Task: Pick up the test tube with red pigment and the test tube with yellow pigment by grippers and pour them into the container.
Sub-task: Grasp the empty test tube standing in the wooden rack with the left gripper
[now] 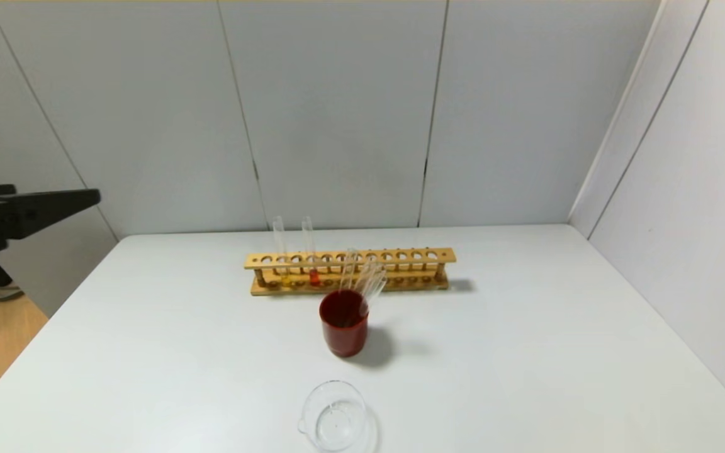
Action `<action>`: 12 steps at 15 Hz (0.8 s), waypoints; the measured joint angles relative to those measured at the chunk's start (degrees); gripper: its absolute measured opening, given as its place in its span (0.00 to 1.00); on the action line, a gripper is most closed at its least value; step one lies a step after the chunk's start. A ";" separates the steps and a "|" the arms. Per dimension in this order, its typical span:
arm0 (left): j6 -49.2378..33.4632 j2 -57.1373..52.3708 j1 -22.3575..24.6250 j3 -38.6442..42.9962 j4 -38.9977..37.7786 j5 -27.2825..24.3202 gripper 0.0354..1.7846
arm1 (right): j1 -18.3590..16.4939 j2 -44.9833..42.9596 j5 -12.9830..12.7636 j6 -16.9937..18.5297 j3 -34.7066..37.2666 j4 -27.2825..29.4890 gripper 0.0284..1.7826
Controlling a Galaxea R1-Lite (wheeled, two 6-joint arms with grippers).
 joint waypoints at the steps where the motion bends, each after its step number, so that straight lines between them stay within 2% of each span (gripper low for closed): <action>1: -0.44 3.17 -0.21 -0.69 -1.40 -0.15 0.96 | 0.02 0.00 0.02 0.00 0.00 0.00 0.95; 12: 2.16 25.22 -6.94 0.57 -18.87 2.91 0.96 | 0.00 0.00 0.00 0.00 0.00 0.00 0.95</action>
